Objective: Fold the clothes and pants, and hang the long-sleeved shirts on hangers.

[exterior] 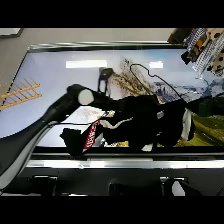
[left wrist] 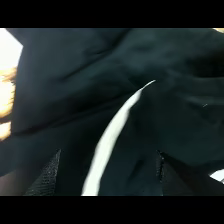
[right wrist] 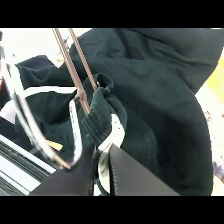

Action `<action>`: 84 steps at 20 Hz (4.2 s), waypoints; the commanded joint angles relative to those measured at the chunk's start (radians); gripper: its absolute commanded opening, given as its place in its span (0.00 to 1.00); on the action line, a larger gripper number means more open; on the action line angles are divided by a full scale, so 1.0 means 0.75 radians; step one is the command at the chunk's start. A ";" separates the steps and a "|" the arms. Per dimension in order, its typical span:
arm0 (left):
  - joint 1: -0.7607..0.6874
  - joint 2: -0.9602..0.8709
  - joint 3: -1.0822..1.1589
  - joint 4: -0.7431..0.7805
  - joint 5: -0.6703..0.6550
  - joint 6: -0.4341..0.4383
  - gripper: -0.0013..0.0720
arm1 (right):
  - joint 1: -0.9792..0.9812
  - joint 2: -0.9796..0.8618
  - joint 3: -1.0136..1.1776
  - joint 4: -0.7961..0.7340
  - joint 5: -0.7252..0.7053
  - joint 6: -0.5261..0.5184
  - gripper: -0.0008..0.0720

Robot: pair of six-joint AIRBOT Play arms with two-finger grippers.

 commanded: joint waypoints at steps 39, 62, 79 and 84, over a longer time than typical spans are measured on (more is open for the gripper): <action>0.195 -0.222 0.354 -0.048 0.098 -0.028 0.05 | 0.311 0.020 0.001 -0.356 -0.021 0.242 0.07; 0.232 -0.221 0.370 -0.049 0.322 0.090 0.05 | 0.458 -0.085 0.001 -0.485 0.007 0.396 0.07; 0.198 -0.221 0.451 -0.050 0.435 0.283 0.05 | 0.644 -0.257 0.001 -0.478 -0.116 0.368 0.07; 0.153 -0.221 0.493 -0.050 0.290 0.409 0.05 | 0.821 -0.326 0.003 -0.544 -0.251 0.427 0.07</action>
